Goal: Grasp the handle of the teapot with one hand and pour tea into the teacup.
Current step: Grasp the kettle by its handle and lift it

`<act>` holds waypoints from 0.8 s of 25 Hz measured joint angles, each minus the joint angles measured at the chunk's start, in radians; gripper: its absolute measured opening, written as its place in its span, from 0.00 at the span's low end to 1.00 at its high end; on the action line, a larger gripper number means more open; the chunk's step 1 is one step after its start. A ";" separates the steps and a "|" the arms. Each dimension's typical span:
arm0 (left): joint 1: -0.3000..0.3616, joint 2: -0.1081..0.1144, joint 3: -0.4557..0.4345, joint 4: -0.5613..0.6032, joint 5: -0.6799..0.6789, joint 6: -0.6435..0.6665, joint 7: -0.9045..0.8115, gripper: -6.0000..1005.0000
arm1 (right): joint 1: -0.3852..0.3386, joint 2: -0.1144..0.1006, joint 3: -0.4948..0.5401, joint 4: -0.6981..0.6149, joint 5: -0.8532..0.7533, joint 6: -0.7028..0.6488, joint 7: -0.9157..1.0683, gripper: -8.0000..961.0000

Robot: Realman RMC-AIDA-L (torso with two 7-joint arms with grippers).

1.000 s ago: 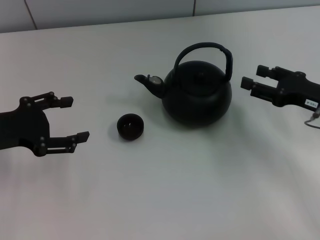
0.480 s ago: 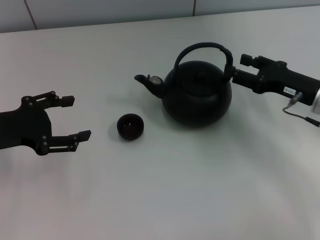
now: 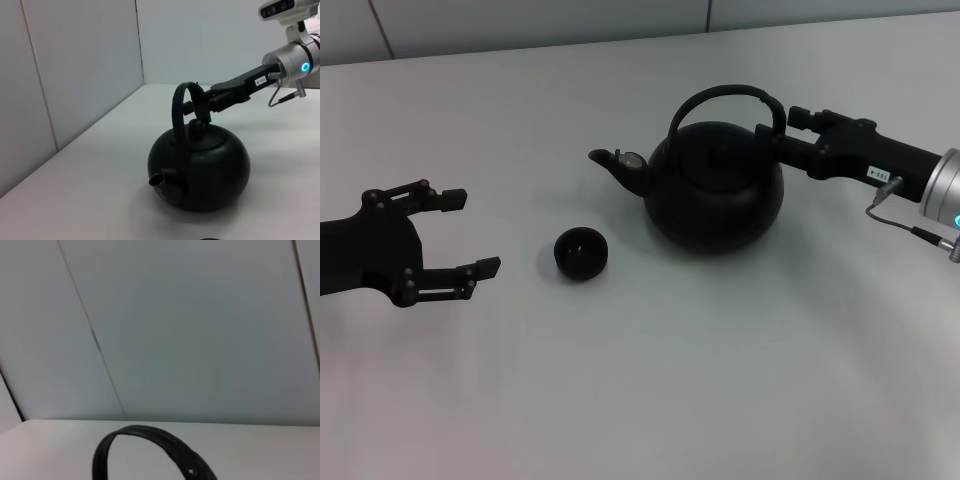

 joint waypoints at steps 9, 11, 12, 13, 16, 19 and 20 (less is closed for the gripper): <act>-0.003 0.000 0.000 0.000 0.001 -0.003 0.000 0.87 | -0.007 0.002 0.000 0.012 0.054 0.033 0.001 0.70; -0.003 0.000 0.000 0.000 0.002 -0.011 0.000 0.87 | -0.007 0.002 -0.004 0.013 0.062 0.038 0.000 0.70; -0.003 0.000 0.000 0.000 0.002 -0.011 0.000 0.87 | -0.007 0.002 -0.006 0.014 0.065 0.039 0.000 0.70; -0.003 0.000 0.000 0.000 0.002 -0.011 0.000 0.87 | -0.005 0.002 -0.006 0.017 0.065 0.040 0.000 0.70; -0.003 -0.001 0.000 0.000 0.002 -0.011 0.000 0.87 | 0.001 0.001 -0.002 0.024 0.065 0.042 0.000 0.70; -0.003 -0.002 0.000 0.000 0.002 -0.011 0.000 0.87 | 0.004 0.000 -0.005 0.025 0.065 0.043 -0.002 0.70; -0.003 -0.002 0.000 0.000 0.002 -0.012 0.000 0.87 | 0.005 0.000 -0.007 0.025 0.065 0.043 -0.003 0.70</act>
